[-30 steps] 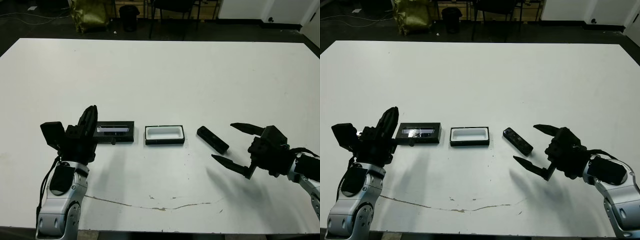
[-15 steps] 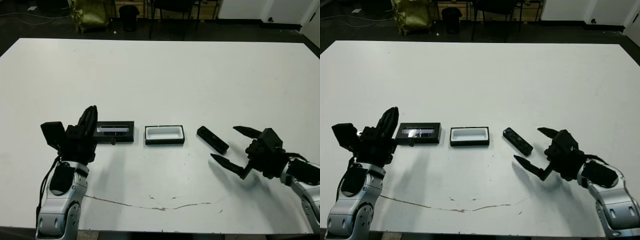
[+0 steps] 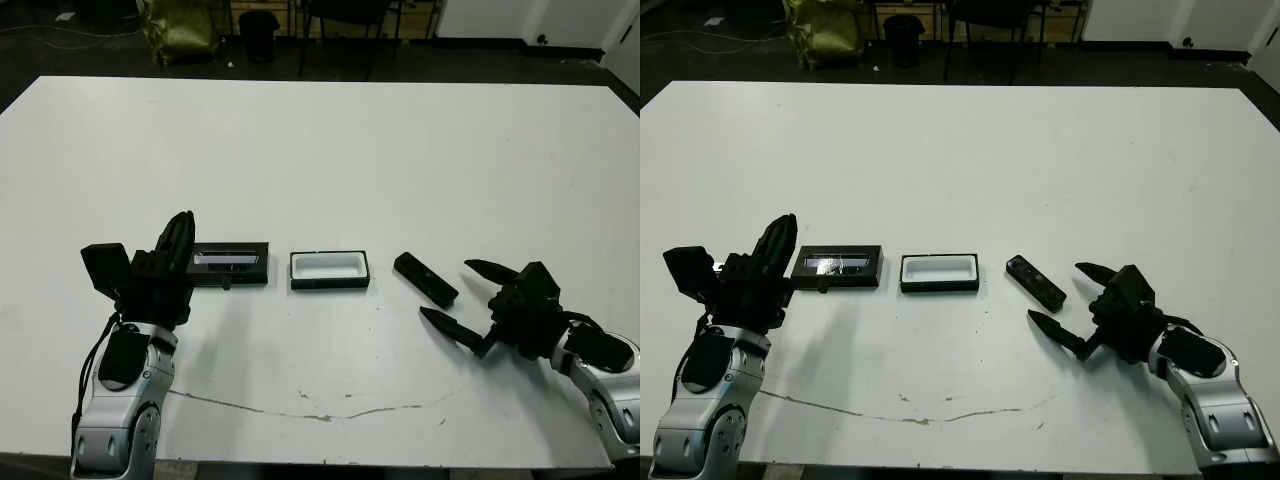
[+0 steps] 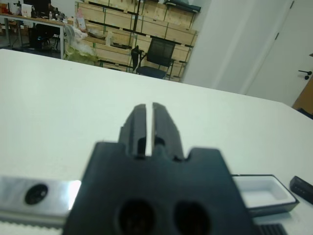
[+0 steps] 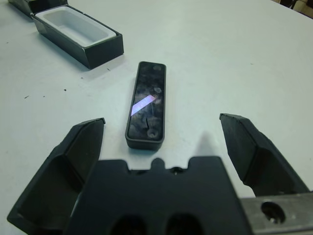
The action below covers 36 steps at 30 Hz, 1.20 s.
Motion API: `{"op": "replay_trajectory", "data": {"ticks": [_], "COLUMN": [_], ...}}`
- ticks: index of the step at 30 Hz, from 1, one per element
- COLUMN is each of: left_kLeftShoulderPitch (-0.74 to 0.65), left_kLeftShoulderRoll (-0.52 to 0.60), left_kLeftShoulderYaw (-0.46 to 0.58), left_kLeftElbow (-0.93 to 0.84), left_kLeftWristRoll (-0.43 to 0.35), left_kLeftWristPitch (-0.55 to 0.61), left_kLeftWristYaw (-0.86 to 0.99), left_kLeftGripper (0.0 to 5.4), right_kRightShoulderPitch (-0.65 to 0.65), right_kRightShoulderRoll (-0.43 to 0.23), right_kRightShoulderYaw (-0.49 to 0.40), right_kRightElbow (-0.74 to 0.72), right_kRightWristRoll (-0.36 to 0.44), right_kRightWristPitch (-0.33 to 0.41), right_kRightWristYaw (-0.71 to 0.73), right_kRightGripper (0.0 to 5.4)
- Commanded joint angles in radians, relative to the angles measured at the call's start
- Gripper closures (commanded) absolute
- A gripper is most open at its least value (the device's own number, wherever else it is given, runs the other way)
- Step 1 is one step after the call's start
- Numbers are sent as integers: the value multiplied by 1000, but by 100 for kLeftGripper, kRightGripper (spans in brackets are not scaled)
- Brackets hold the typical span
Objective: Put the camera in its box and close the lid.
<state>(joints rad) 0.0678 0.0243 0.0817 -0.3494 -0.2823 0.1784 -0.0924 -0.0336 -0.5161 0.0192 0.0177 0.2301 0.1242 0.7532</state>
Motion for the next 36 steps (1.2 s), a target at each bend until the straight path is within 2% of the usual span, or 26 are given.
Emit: {"op": "replay_trajectory", "data": {"ticks": [1,4,8,16,23,27,29,31,36], "left_kLeftShoulderPitch": [9,8,9,9,9,9,9,11,10], "left_kLeftShoulderRoll": [3,1,1,6,5,7,6,2,4], "left_kLeftShoulderYaw": [4,6,5,5,3,4,6,8,8], "left_kLeftElbow": [13,12,9,10,6,8,6,2,1], "left_kLeftWristRoll": [-1,-6,-11,-8,-1,2,-3,-10,-12], "left_kLeftWristPitch": [9,11,17,13,11,10,12,15,17], "left_kLeftWristYaw": [-1,-3,1,-2,4,5,3,5,6], "left_kLeftGripper": [540,540,540,540,540,540,540,540,540], "right_kRightShoulderPitch": [3,-2,-5,-9,-9,-11,-9,-5,3], "right_kRightShoulderRoll": [2,5,-5,0,-4,-6,-5,-9,-16], "right_kRightShoulderYaw": [23,36,58,84,102,111,111,109,114], "right_kRightElbow": [15,16,-30,-66,-4,47,66,57,63], "right_kRightWristRoll": [-24,-30,-44,-46,-59,-74,-76,-68,-94], "right_kRightWristPitch": [17,39,112,184,112,42,7,19,-7], "right_kRightWristYaw": [-1,-8,-28,-38,-8,3,8,9,-3], "right_kRightGripper": [9,12,61,230,390,470,485,487,487]}}
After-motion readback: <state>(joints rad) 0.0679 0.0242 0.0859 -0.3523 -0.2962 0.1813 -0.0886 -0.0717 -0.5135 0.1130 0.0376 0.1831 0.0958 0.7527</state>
